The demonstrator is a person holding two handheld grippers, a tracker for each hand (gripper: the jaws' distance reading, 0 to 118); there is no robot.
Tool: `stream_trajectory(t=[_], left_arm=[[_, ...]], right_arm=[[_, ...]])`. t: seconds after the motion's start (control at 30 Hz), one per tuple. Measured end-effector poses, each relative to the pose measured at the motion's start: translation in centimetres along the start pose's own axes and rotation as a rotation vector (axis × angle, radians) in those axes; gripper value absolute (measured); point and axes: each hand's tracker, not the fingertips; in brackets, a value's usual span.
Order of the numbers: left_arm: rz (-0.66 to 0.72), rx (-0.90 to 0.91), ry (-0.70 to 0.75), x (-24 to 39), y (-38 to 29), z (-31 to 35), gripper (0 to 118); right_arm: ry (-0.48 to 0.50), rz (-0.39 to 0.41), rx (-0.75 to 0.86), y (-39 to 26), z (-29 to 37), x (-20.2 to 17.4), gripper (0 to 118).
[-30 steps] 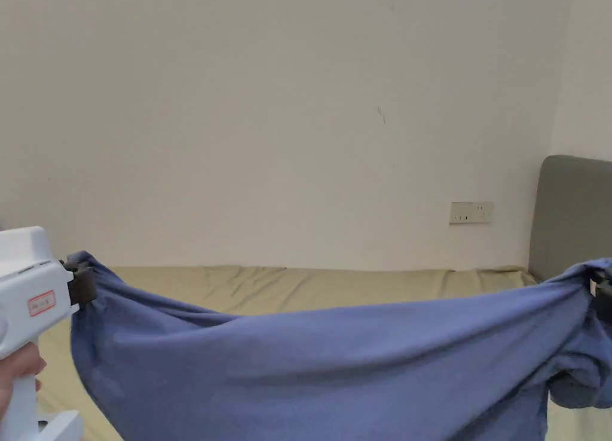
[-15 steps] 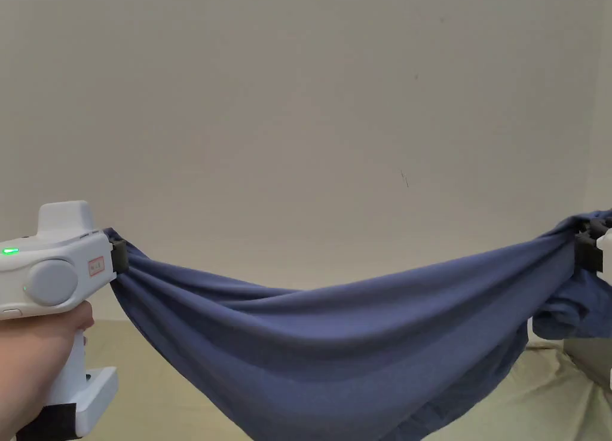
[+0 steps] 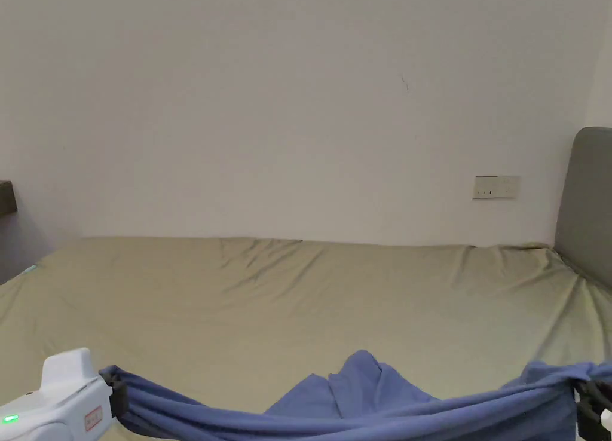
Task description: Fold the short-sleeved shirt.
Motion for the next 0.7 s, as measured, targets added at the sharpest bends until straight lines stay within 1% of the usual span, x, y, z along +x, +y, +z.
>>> stream_trajectory(t=[0.1, 0.2, 0.33, 0.43, 0.47, 0.53, 0.57, 0.6, 0.67, 0.7], left_arm=[[0.007, -0.048, -0.009, -1.0, -4.0, 1.5, 2], [0.013, -0.062, -0.019, -2.2, -6.7, 3.6, 2], [0.042, -0.063, -0.029, -3.6, -8.5, 7.2, 2], [0.064, -0.074, -0.048, -4.6, -9.3, 9.8, 2], [0.056, -0.091, -0.055, -4.9, -9.7, 10.4, 2], [0.039, -0.141, -0.079, -5.4, -10.7, 11.3, 2], [0.024, -0.165, -0.094, -5.5, -11.3, 11.6, 2], [-0.008, -0.194, -0.101, -5.6, -12.0, 11.7, 2], [-0.076, -0.23, -0.087, -5.4, -13.7, 11.7, 2], [-0.103, -0.247, -0.076, -5.4, -14.4, 11.5, 2]], right_arm=[[0.017, -0.003, -0.058, -4.4, 3.5, 0.4, 8], [0.041, -0.006, -0.078, -7.2, 7.6, 0.6, 8], [0.054, -0.01, -0.086, -9.1, 12.9, 1.0, 8], [0.071, -0.037, -0.088, -9.4, 16.1, 1.8, 8], [0.08, -0.031, -0.095, -9.6, 16.9, 2.0, 8], [0.112, 0.026, -0.134, -10.4, 17.9, 1.9, 8], [0.127, 0.039, -0.153, -11.0, 18.3, 1.8, 8], [0.149, 0.043, -0.195, -11.7, 18.4, 1.6, 8], [0.144, 0.063, -0.249, -13.2, 18.2, 1.2, 8], [0.146, 0.054, -0.288, -13.9, 18.0, 1.1, 8]])
